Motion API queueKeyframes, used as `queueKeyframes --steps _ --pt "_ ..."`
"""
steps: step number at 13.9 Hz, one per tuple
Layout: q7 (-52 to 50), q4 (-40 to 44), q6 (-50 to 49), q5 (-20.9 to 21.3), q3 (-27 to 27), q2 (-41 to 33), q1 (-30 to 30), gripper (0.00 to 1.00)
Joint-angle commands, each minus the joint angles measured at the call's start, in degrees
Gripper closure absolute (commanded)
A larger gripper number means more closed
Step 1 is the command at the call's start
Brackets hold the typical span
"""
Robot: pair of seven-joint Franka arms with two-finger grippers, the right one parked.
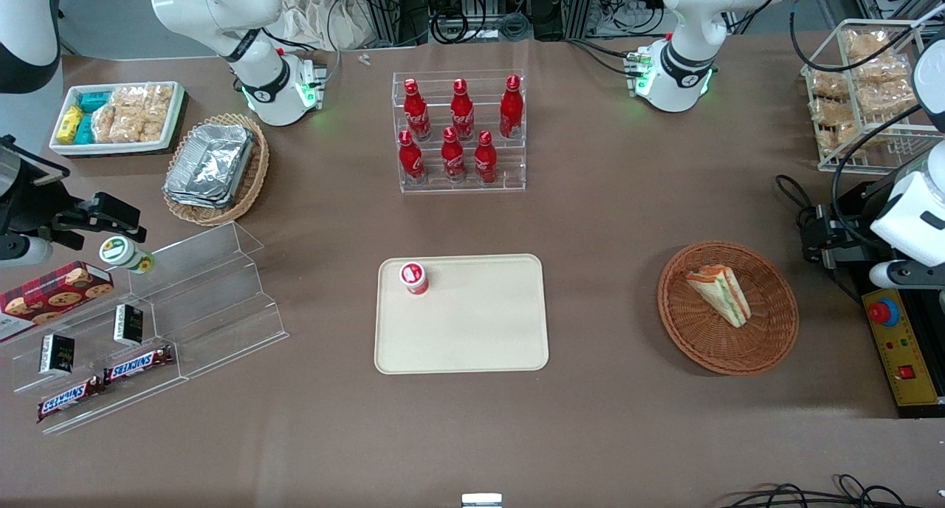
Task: Place sandwich from basket to tray
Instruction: 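Move the left gripper over the wrapped sandwich in the wicker basket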
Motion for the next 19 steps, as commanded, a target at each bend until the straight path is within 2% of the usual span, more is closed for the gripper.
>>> queueKeyframes --steps 1,7,13,17,19 --pt "-0.6 0.3 -1.4 -0.2 1.1 -0.9 -0.9 0.0" --pt "-0.8 -1.1 -1.2 -0.2 1.0 -0.2 -1.2 0.0" --pt "-1.9 -14.5 9.6 -1.4 1.2 -1.2 -0.6 0.0" --pt "-5.6 -24.1 19.4 -4.0 1.4 -2.5 0.8 0.0" --pt "-9.4 -26.9 22.7 -4.0 1.4 -2.2 0.6 0.0"
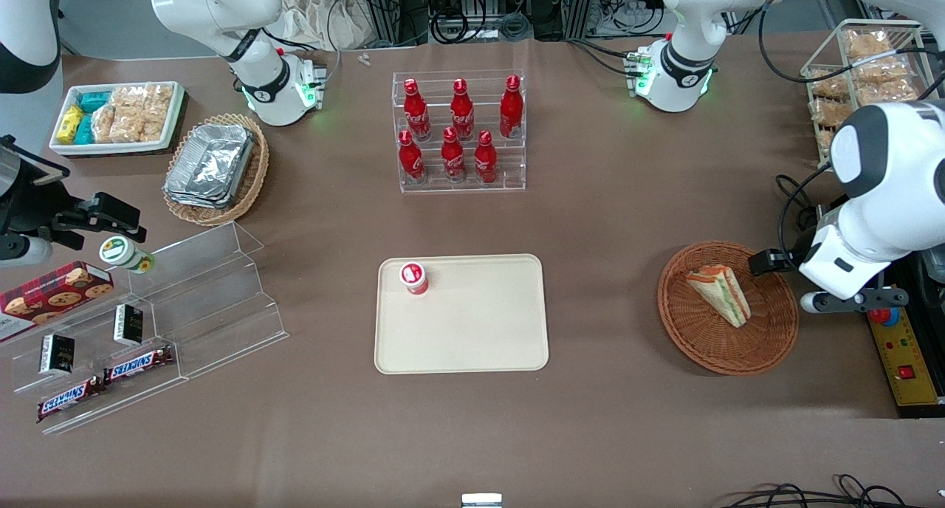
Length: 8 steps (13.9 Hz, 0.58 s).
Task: Place sandwich from basket to tray
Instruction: 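Move the left gripper over the wrapped sandwich in the wicker basket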
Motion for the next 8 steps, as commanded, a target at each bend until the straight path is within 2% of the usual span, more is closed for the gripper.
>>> queueKeyframes --steps 1,6,8 --pt "-6.9 -5.8 5.2 -0.8 0.0 -1.9 -0.1 0.0" --pt "-23.5 -10.5 11.9 -0.7 -0.3 1.6 -0.4 0.0" --pt "-24.9 -11.0 12.7 -0.7 -0.3 2.8 -0.3 0.0"
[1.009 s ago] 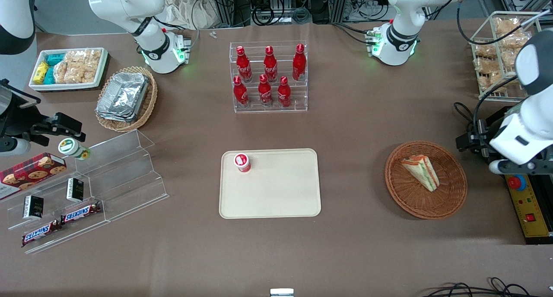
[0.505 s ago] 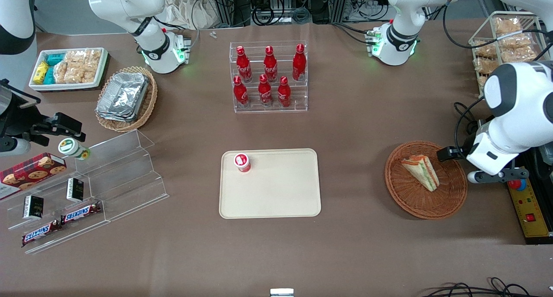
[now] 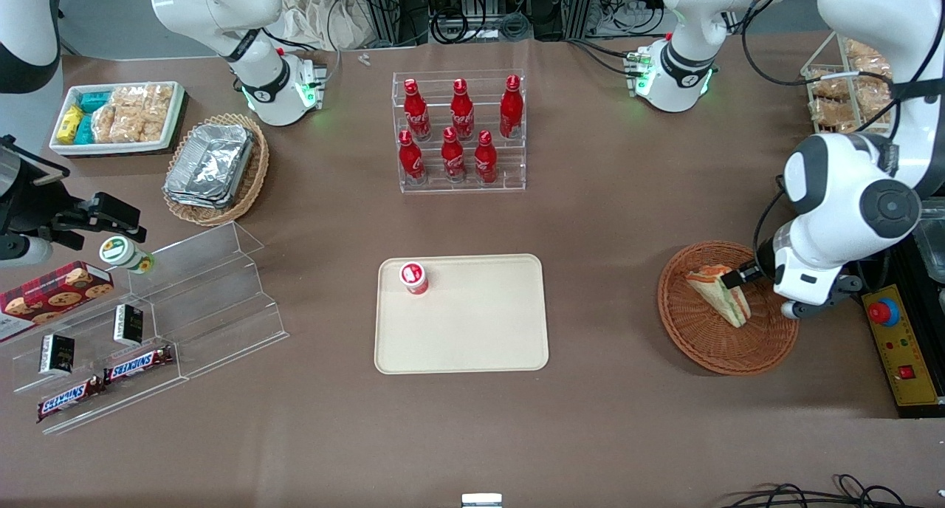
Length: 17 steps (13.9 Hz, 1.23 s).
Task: Place sandwich from basket to tray
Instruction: 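Move the left gripper over the wrapped sandwich in the wicker basket, then lower the left gripper and close it on the sandwich's end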
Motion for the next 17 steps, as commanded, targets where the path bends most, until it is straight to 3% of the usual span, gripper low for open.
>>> queueKeyframes --steps 1,4,10,11,13,17 --pt "-3.4 -1.9 2.8 -0.5 -0.1 0.8 0.0 0.0" --pt "-6.0 -5.3 10.6 -0.5 -0.1 2.4 0.3 0.0" --pt "-7.2 -5.4 14.7 -0.3 -0.1 7.0 0.6 0.01" --pt "-7.2 -5.4 14.8 -0.1 -0.1 7.3 0.6 0.05" --pt "-7.2 -5.4 14.7 -0.1 -0.1 7.0 0.6 0.27" --pt "-7.0 -4.1 10.0 -0.1 0.0 4.5 0.7 0.92"
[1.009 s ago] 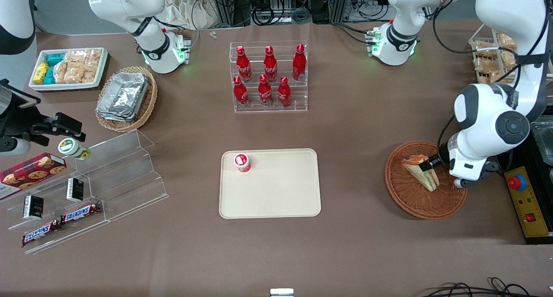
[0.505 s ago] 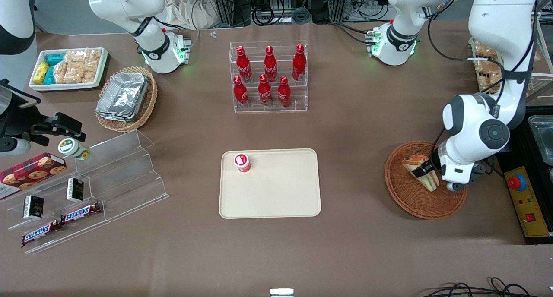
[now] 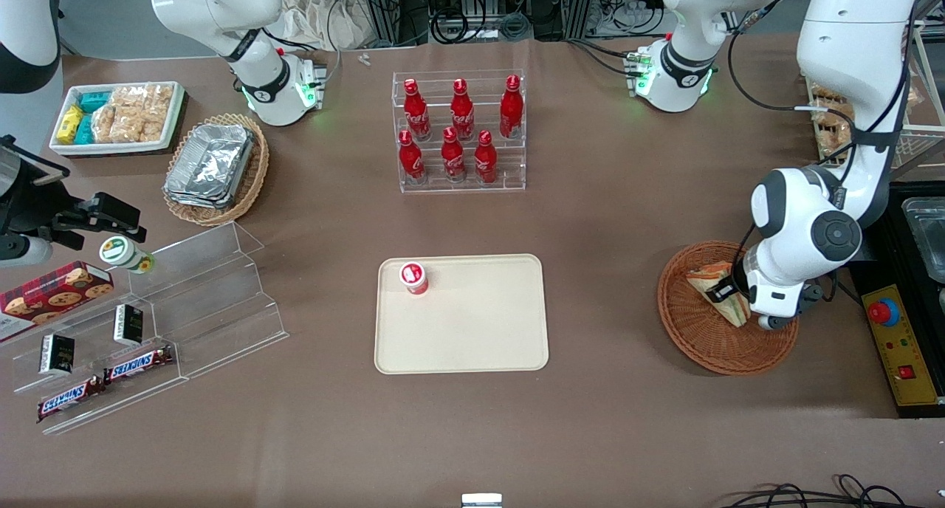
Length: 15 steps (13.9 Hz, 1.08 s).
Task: Place sandwich from basket to tray
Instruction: 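Lower the left gripper and close it on the sandwich's end, then lift the sandwich up out of the basket with the left gripper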
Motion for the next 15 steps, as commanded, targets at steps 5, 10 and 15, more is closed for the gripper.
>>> queueKeyframes --steps 5,10,15 --pt "-2.2 12.7 -23.7 -0.4 -0.4 -6.8 -0.6 1.0" --pt "-1.3 32.5 -46.2 -1.9 -3.8 -6.5 -0.5 1.0" --pt "5.2 36.4 -50.9 -1.2 -8.5 -7.2 -0.5 1.0"
